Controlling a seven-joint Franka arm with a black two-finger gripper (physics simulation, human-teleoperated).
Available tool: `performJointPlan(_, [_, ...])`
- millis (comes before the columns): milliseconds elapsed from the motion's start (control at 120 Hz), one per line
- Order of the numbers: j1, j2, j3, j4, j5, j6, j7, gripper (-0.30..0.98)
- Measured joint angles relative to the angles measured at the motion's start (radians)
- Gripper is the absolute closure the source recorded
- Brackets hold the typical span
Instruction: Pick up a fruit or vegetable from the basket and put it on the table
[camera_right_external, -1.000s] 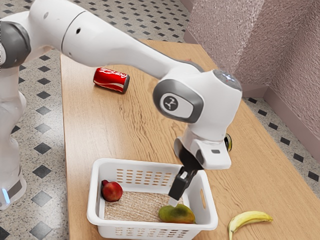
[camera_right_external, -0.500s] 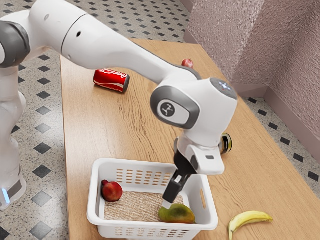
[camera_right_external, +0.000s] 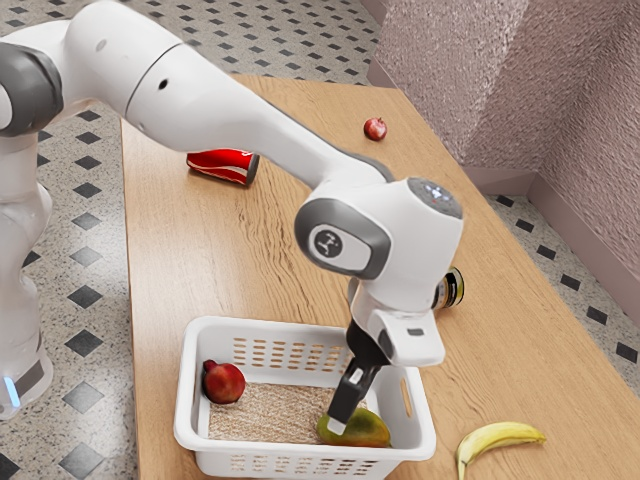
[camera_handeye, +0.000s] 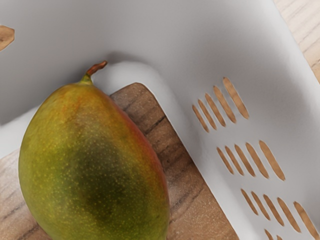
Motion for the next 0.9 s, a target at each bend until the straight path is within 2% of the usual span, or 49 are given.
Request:
performJointPlan(633, [0.010,-0.010,0.039,-0.023,0.007,0.052,0.006,0.00])
performJointPlan(900, [0.048,0.015,0.036,-0.020,-0.014,0.068,0.019,0.00])
